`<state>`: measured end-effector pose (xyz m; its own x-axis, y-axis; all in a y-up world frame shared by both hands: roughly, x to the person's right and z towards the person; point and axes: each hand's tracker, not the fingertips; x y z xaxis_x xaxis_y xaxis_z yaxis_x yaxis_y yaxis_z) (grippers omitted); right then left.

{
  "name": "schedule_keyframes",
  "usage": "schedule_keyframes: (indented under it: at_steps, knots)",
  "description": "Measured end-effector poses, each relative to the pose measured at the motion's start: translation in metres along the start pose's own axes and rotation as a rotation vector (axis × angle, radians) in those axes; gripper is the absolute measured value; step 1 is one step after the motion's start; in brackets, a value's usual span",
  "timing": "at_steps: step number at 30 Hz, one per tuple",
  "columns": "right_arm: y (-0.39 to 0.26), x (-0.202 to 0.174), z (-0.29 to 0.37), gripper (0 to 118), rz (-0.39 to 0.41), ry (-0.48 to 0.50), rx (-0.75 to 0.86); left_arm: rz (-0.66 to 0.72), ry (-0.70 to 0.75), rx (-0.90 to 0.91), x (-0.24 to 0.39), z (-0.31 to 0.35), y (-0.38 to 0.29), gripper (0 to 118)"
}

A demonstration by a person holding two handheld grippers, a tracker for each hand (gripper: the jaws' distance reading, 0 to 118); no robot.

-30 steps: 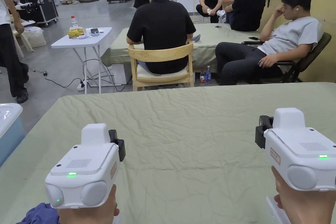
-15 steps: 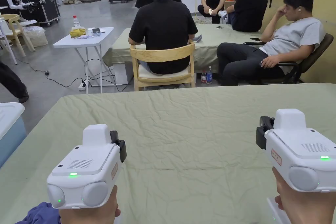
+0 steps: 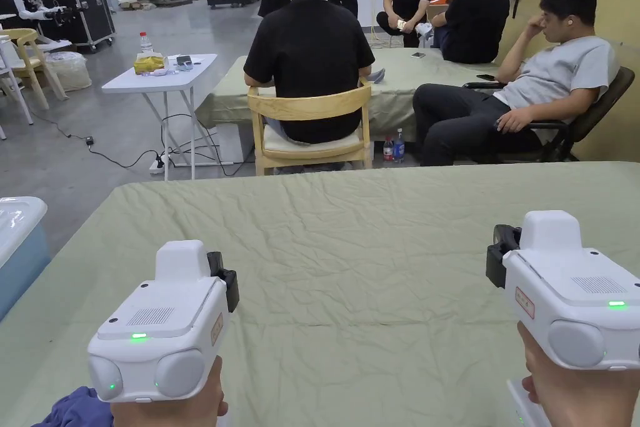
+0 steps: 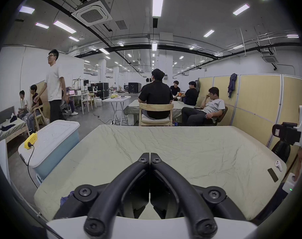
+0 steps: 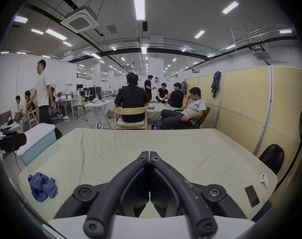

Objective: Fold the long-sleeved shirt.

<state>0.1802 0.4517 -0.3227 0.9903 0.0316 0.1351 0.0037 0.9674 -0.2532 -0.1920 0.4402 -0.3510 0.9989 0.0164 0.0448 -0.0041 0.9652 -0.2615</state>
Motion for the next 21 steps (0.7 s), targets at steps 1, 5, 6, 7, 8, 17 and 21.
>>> schedule_keyframes:
  at_steps: [1,5,6,7,8,17,21]
  knots:
    - [-0.0001,0.0003,0.0,1,-0.002,0.001,0.0,-0.001,0.001,0.001,0.0001,0.0003,0.0,0]
    - [-0.0005,0.0003,0.0003,1,-0.001,0.0,-0.002,0.0,0.003,0.002,-0.0005,0.0005,-0.0001,0]
    - [-0.0006,0.0005,0.0005,1,-0.001,0.0,-0.001,0.0,0.003,0.001,-0.0007,0.0005,0.0,0]
    - [-0.0006,0.0007,0.0007,1,-0.002,0.0,-0.001,-0.001,0.004,0.001,-0.0007,0.0005,0.0001,0]
    - [-0.0007,0.001,0.0008,1,-0.003,-0.001,-0.001,-0.002,0.004,0.001,-0.0008,0.0002,-0.0001,0]
    - [-0.0009,0.0019,0.0016,1,-0.003,-0.004,-0.002,-0.003,0.002,0.003,0.0007,0.001,0.0007,0]
    - [-0.0012,0.0023,0.0014,1,-0.002,-0.005,-0.004,-0.001,0.001,0.004,0.001,0.0014,0.0011,0]
